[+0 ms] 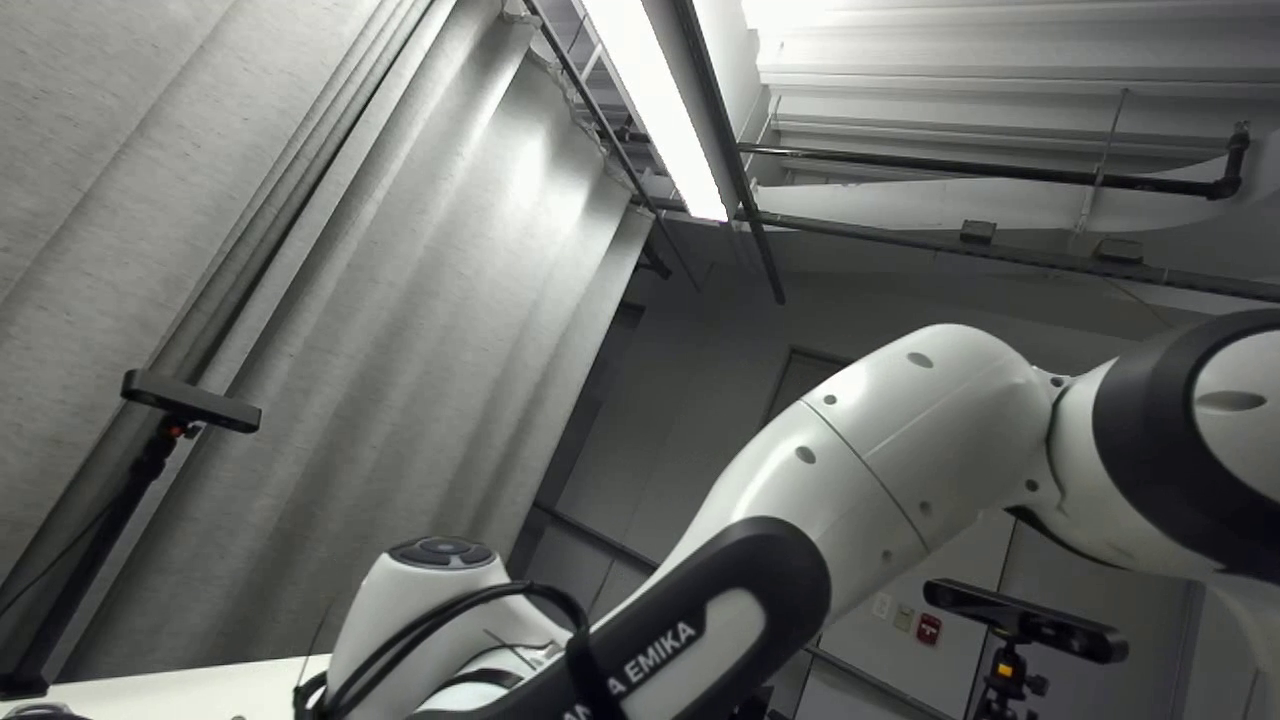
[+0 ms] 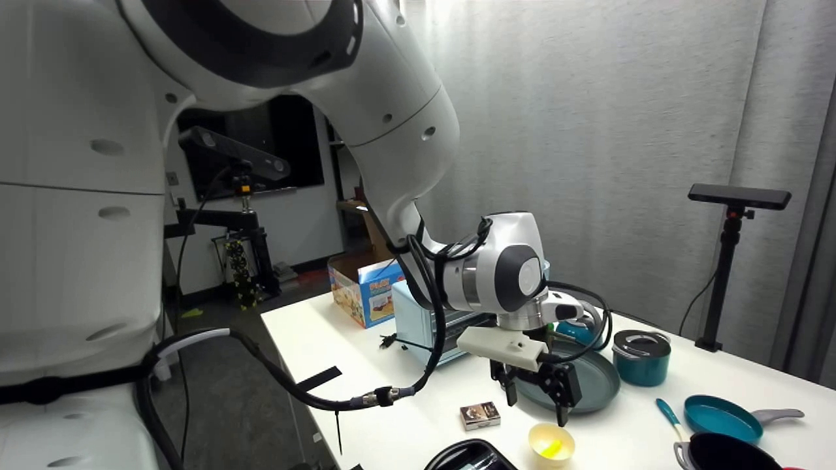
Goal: Pour the content from the cup
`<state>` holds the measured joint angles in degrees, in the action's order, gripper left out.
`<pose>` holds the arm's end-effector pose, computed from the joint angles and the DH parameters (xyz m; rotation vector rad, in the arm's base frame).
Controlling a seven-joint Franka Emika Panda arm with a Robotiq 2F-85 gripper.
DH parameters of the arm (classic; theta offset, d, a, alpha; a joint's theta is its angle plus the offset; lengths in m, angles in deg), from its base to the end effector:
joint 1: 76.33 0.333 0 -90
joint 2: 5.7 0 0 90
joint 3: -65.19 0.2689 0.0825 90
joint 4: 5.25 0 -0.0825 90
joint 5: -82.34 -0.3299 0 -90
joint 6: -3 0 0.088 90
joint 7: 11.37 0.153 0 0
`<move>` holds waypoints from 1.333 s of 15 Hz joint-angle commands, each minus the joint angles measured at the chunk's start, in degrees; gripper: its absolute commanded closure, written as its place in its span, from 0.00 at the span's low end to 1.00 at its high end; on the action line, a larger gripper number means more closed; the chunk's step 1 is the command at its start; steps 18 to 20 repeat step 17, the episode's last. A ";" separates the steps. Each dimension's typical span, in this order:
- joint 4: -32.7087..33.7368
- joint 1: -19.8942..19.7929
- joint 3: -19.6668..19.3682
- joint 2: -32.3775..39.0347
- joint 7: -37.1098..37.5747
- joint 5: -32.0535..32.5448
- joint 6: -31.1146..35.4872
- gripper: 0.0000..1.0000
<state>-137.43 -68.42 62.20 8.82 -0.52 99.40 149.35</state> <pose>0.4835 0.0371 0.1891 2.9573 0.2180 0.0255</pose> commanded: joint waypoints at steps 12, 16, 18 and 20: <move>-12.63 -5.24 0.50 -9.78 0.68 -6.21 12.18 0.00; -12.44 -5.18 0.56 -9.48 0.67 -6.22 12.18 0.00; -12.43 -5.18 0.56 -9.47 0.67 -6.22 12.18 0.00; -12.43 -5.18 0.56 -9.47 0.67 -6.22 12.18 0.00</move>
